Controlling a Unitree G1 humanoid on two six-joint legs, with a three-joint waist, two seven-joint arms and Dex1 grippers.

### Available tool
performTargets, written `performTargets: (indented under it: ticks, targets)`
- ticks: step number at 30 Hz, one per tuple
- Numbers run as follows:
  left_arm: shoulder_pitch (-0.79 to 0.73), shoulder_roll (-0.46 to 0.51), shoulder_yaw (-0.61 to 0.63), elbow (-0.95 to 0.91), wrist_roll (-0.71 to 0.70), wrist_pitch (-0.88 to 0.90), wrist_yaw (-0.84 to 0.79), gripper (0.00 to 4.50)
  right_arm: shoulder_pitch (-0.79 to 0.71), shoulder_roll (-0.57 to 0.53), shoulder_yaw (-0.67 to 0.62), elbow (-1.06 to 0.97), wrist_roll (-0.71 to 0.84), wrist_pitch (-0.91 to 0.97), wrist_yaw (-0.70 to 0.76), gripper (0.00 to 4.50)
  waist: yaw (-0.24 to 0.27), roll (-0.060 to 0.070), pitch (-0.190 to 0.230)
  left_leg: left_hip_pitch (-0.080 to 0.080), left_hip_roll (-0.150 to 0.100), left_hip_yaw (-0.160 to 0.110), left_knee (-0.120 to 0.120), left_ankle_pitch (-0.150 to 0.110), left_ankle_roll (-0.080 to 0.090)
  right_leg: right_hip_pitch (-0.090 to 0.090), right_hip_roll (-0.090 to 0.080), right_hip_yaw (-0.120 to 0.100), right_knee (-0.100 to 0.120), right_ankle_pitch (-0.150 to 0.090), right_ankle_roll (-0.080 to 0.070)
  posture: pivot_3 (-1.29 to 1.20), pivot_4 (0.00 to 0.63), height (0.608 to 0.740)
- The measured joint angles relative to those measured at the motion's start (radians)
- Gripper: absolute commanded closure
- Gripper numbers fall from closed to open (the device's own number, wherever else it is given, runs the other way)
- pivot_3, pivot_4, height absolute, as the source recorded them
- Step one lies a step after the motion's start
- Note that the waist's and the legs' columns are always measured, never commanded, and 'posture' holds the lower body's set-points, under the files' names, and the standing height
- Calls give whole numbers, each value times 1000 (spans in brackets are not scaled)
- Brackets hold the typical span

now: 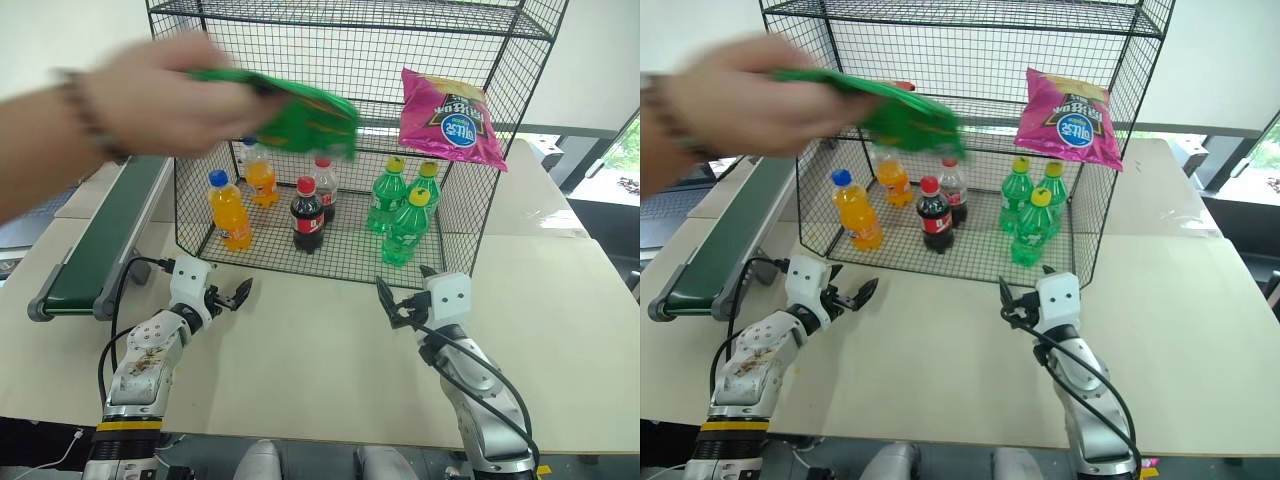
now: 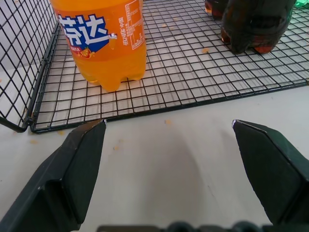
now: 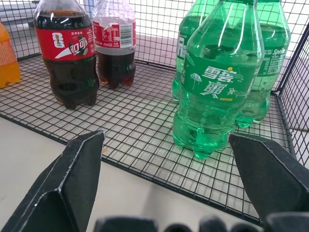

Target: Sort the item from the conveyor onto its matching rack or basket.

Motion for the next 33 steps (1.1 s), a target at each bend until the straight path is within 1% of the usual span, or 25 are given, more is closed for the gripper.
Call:
performTargets:
  ticks: [15,23,31,33]
  targets:
    - [58,-1,16,-79,-14,33,30,43,-16,0,11,4,4,0,14,0,0,0,0,0,0,0,0,0,0,0,0,0,0,0,0,0,150,740]
    - [77,-29,42,-105,-32,34,54,43,-59,-4,9,22,13,0,39,0,0,0,0,0,0,0,0,0,0,0,0,0,0,0,0,0,150,740]
    - [124,-31,86,-150,-90,40,41,43,-104,-33,6,41,24,5,83,0,-1,0,0,0,0,0,0,0,0,0,0,0,0,0,0,0,150,740]
    - [178,-27,120,-200,-122,54,35,43,-129,-57,8,40,67,28,139,0,-4,0,0,0,0,0,0,0,0,0,0,0,0,0,0,0,150,740]
